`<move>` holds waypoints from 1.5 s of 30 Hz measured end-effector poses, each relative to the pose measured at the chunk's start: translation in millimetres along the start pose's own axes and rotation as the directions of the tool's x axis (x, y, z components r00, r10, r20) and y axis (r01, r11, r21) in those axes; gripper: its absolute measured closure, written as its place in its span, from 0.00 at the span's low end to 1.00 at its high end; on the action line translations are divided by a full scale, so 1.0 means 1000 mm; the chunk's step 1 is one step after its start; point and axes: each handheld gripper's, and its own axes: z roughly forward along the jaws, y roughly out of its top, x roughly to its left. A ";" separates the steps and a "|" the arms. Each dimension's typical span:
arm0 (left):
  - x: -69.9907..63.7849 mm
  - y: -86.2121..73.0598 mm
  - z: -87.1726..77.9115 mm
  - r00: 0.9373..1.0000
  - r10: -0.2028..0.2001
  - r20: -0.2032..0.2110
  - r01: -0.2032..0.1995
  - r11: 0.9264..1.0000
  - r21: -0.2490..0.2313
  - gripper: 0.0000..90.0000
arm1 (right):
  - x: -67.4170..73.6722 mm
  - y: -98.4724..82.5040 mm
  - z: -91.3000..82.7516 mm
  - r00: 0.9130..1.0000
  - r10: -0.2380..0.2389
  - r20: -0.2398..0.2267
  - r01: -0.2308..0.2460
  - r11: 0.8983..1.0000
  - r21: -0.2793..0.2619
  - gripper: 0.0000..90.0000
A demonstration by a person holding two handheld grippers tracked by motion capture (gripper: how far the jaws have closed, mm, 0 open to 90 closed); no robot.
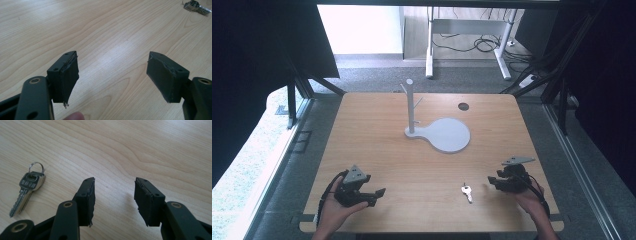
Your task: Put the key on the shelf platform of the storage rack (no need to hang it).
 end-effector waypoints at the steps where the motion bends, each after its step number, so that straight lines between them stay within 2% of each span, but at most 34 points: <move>1: 0.000 0.000 0.000 1.000 -0.001 0.001 0.001 1.000 0.000 0.29 | 0.000 0.002 -0.001 1.000 -0.006 -0.006 0.006 1.000 0.009 0.60; 3: 0.000 0.000 0.000 1.000 -0.003 0.004 0.003 1.000 -0.002 0.29 | 0.000 0.003 -0.002 1.000 -0.008 -0.012 0.008 1.000 0.019 0.60; 4: 0.001 0.000 0.000 1.000 -0.004 0.003 0.004 1.000 -0.002 0.29 | 0.001 0.008 -0.005 1.000 -0.014 -0.021 0.015 0.999 0.043 0.61; 7: 0.001 -0.001 0.002 1.000 -0.012 0.002 0.012 1.000 0.003 0.29 | 0.002 0.013 -0.008 0.999 -0.028 -0.026 0.029 0.998 0.053 0.61; 8: 0.001 -0.001 0.003 1.000 -0.001 0.003 0.001 1.000 0.010 0.29 | 0.003 0.018 -0.012 0.999 -0.023 -0.032 0.025 0.998 0.065 0.62; 13: 0.002 -0.001 0.003 1.000 -0.003 0.008 0.003 1.000 0.006 0.29 | 0.006 0.030 -0.018 0.998 -0.022 -0.058 0.028 0.994 0.109 0.66; 20: 0.001 -0.002 0.003 1.000 -0.007 0.009 0.007 1.000 0.005 0.29 | 0.013 0.037 -0.016 0.996 -0.046 -0.074 0.056 0.989 0.137 0.66; 31: -0.002 -0.001 0.006 1.000 -0.002 0.018 0.001 1.000 0.010 0.29 | 0.029 0.055 -0.013 0.991 -0.098 -0.087 0.115 0.970 0.216 0.69; 33: -0.002 -0.001 0.005 1.000 -0.002 0.018 0.002 1.000 0.007 0.29 | 0.030 0.056 -0.013 0.991 -0.099 -0.088 0.117 0.968 0.221 0.69; 39: -0.001 -0.002 0.006 1.000 -0.007 0.022 0.007 1.000 0.009 0.29 | 0.036 0.061 -0.009 0.990 -0.093 -0.104 0.119 0.955 0.271 0.72; 45: -0.002 -0.002 0.006 1.000 -0.004 0.024 0.004 1.000 0.008 0.29 | 0.043 0.066 -0.004 0.987 -0.107 -0.120 0.137 0.948 0.288 0.73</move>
